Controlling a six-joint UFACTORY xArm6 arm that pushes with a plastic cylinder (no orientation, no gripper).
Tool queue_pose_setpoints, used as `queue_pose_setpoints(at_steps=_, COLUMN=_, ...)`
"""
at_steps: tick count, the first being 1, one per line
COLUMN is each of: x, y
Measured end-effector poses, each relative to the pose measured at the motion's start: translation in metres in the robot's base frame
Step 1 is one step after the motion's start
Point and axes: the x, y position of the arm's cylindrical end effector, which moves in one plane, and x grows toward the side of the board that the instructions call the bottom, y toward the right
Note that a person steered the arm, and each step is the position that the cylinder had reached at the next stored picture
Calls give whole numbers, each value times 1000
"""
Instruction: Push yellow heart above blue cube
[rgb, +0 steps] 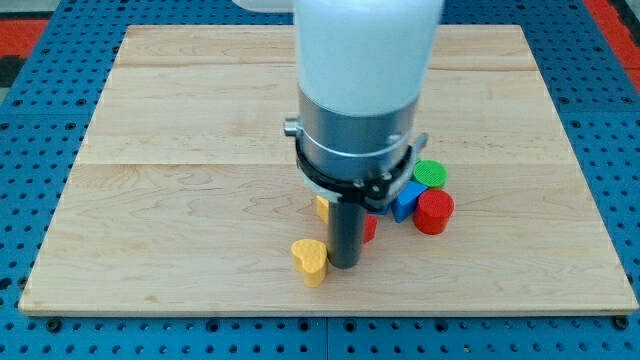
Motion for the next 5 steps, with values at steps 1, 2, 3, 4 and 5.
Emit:
queue_pose_setpoints(at_steps=1, x=-3, y=-1)
queue_pose_setpoints(at_steps=2, x=13, y=6)
queue_pose_setpoints(at_steps=3, x=46, y=35)
queue_pose_setpoints(at_steps=4, x=46, y=-11)
queue_pose_setpoints(at_steps=5, x=3, y=-45)
